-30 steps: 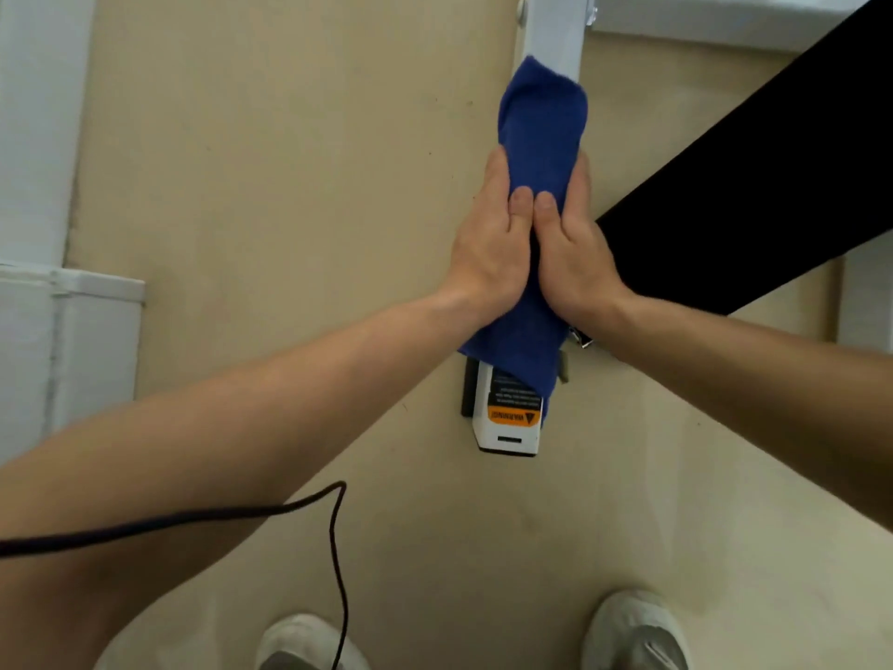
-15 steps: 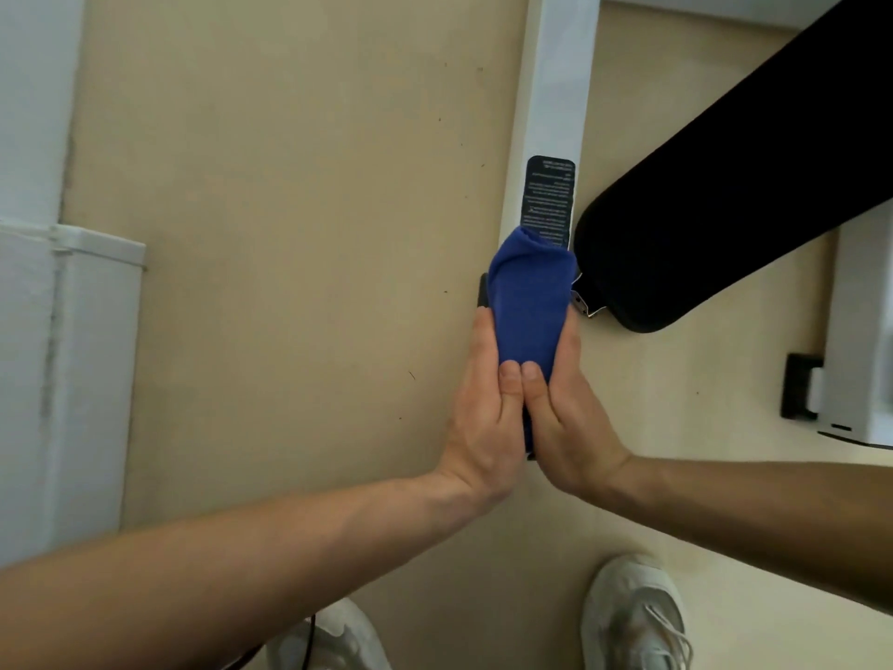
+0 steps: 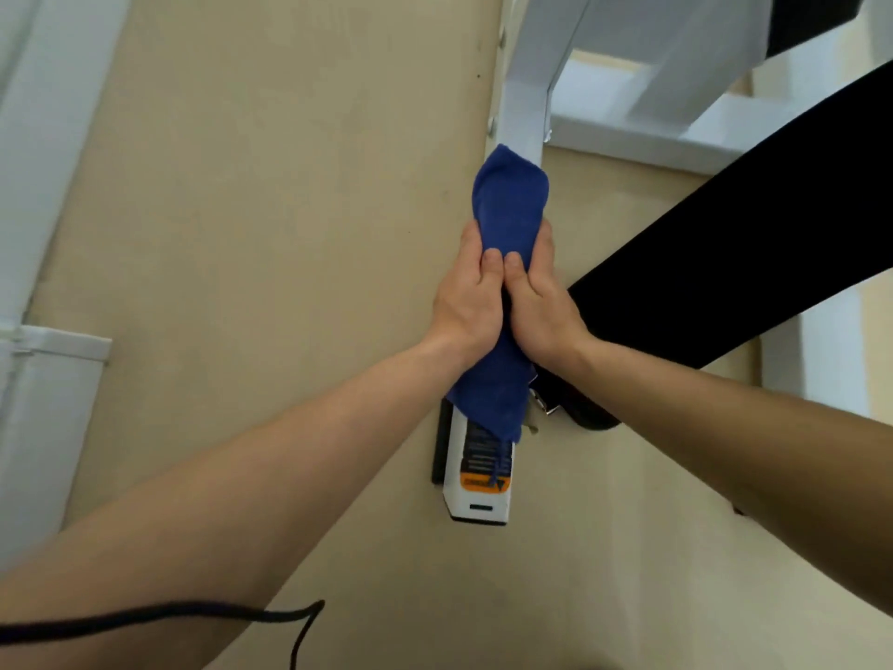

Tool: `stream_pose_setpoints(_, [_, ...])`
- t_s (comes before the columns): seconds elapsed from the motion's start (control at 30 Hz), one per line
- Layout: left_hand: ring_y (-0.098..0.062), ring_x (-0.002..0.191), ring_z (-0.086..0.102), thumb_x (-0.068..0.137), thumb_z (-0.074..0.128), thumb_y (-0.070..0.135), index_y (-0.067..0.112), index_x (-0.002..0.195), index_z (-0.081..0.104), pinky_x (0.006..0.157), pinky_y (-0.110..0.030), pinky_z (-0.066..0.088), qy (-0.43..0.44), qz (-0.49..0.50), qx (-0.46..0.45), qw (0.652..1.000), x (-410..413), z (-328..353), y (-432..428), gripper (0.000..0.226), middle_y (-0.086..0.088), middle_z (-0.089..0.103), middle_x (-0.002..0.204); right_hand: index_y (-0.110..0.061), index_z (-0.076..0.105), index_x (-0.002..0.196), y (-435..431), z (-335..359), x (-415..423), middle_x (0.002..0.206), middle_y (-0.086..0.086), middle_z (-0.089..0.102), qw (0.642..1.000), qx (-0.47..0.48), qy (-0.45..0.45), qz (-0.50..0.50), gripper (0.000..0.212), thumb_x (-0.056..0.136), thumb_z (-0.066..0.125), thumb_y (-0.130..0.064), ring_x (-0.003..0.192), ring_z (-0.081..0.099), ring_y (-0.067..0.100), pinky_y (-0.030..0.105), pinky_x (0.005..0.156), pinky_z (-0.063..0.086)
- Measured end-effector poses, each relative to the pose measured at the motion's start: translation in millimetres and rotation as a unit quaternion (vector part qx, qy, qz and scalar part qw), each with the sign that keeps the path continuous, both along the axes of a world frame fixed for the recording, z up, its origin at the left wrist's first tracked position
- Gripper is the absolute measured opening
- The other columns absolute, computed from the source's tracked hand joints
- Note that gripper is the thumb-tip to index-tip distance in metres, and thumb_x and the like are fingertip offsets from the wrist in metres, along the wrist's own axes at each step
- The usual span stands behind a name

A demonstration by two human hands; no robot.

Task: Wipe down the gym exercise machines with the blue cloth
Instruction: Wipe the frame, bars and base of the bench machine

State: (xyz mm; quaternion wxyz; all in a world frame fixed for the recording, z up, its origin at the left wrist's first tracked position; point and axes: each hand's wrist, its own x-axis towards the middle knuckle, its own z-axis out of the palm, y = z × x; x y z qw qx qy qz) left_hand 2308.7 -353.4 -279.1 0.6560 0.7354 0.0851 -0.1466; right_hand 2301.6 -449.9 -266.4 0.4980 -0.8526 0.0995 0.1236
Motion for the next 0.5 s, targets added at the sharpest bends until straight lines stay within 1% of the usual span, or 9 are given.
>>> stream_pose_setpoints(0.03, [-0.003, 0.105, 0.058, 0.104, 0.032, 0.026, 0.029, 0.145, 0.039, 0.095, -0.021, 0.043, -0.002, -0.001, 0.007, 1.0, 13.9, -0.2, -1.5, 0.042, 0.012, 0.06, 0.121, -0.024, 0.009, 0.157, -1.4, -0.1, 12.4, 0.143, -0.003, 0.049, 1.0, 0.004, -0.005, -0.006, 0.058, 0.106, 0.033, -0.036, 0.121, 0.055, 0.012, 0.034, 0.105, 0.045])
stream_pose_setpoints(0.1, [-0.009, 0.102, 0.059, 0.104, 0.033, 0.025, 0.027, 0.141, 0.044, 0.094, -0.028, 0.045, 0.0, -0.008, 0.027, 1.0, 40.4, 2.7, -4.5, 0.039, 0.009, 0.062, 0.117, -0.02, 0.019, 0.154, -4.3, -0.3, 37.3, 0.139, -0.001, 0.053, 1.0, 0.01, -0.006, -0.018, 0.054, 0.105, 0.035, -0.033, 0.12, 0.056, 0.014, 0.038, 0.108, 0.044])
stream_pose_setpoints(0.17, [-0.01, 0.098, 0.059, 0.104, 0.034, 0.024, 0.026, 0.139, 0.046, 0.092, -0.03, 0.046, 0.005, -0.009, 0.054, 0.998, 60.8, 7.5, -8.1, 0.037, 0.007, 0.063, 0.115, -0.023, 0.025, 0.15, -6.2, -0.7, 57.3, 0.132, -0.002, 0.058, 1.0, 0.002, -0.001, -0.028, 0.053, 0.101, 0.035, -0.04, 0.114, 0.059, 0.016, 0.044, 0.104, 0.046])
stream_pose_setpoints(0.23, [-0.012, 0.102, 0.06, 0.104, 0.034, 0.026, 0.029, 0.143, 0.042, 0.091, -0.028, 0.044, 0.003, -0.012, 0.072, 0.997, 64.9, 10.9, -9.7, 0.04, 0.006, 0.064, 0.119, -0.028, 0.027, 0.149, -5.8, 0.9, 60.8, 0.126, -0.005, 0.061, 0.999, -0.013, 0.006, -0.036, 0.053, 0.099, 0.034, -0.044, 0.108, 0.062, 0.016, 0.047, 0.1, 0.048])
stream_pose_setpoints(0.3, [-0.01, 0.105, 0.058, 0.105, 0.033, 0.028, 0.033, 0.149, 0.034, 0.09, -0.024, 0.042, -0.001, -0.025, 0.08, 0.996, 49.2, 12.7, -5.1, 0.045, 0.008, 0.062, 0.124, -0.031, 0.028, 0.149, -2.8, 4.3, 43.6, 0.126, -0.009, 0.061, 0.999, -0.005, -0.003, -0.036, 0.048, 0.102, 0.033, -0.04, 0.107, 0.062, 0.011, 0.041, 0.098, 0.05])
stream_pose_setpoints(0.37, [-0.008, 0.102, 0.059, 0.105, 0.033, 0.029, 0.037, 0.149, 0.03, 0.089, -0.023, 0.044, -0.015, -0.043, 0.085, 0.995, 22.4, 13.4, 0.8, 0.046, 0.011, 0.062, 0.122, -0.036, 0.03, 0.147, -2.1, 7.6, 14.1, 0.123, -0.015, 0.061, 1.0, 0.005, -0.012, -0.022, 0.042, 0.105, 0.033, -0.033, 0.103, 0.062, 0.001, 0.027, 0.09, 0.051])
stream_pose_setpoints(0.43, [-0.009, 0.097, 0.062, 0.104, 0.033, 0.029, 0.036, 0.145, 0.034, 0.088, -0.028, 0.049, -0.028, -0.049, 0.104, 0.993, 6.7, 16.6, 4.6, 0.041, 0.01, 0.064, 0.114, -0.037, 0.034, 0.144, -2.4, 12.0, -3.4, 0.115, -0.02, 0.062, 1.0, 0.012, -0.015, -0.009, 0.039, 0.106, 0.036, -0.03, 0.098, 0.063, -0.005, 0.013, 0.08, 0.048])
stream_pose_setpoints(0.47, [-0.011, 0.093, 0.063, 0.104, 0.034, 0.029, 0.034, 0.141, 0.04, 0.086, -0.031, 0.051, -0.032, -0.045, 0.125, 0.991, 9.4, 18.3, 4.2, 0.038, 0.008, 0.066, 0.108, -0.036, 0.035, 0.145, -3.4, 12.1, -1.5, 0.114, -0.021, 0.062, 1.0, 0.004, -0.021, -0.01, 0.039, 0.106, 0.037, -0.03, 0.097, 0.062, -0.007, 0.009, 0.076, 0.047])
stream_pose_setpoints(0.5, [-0.013, 0.087, 0.063, 0.104, 0.034, 0.028, 0.031, 0.133, 0.047, 0.083, -0.035, 0.052, -0.035, -0.038, 0.157, 0.986, 18.6, 20.1, 3.2, 0.033, 0.007, 0.067, 0.101, -0.035, 0.035, 0.146, -4.1, 11.9, 6.0, 0.117, -0.021, 0.062, 0.999, -0.011, -0.031, -0.014, 0.041, 0.105, 0.039, -0.031, 0.099, 0.061, -0.007, 0.009, 0.078, 0.046])
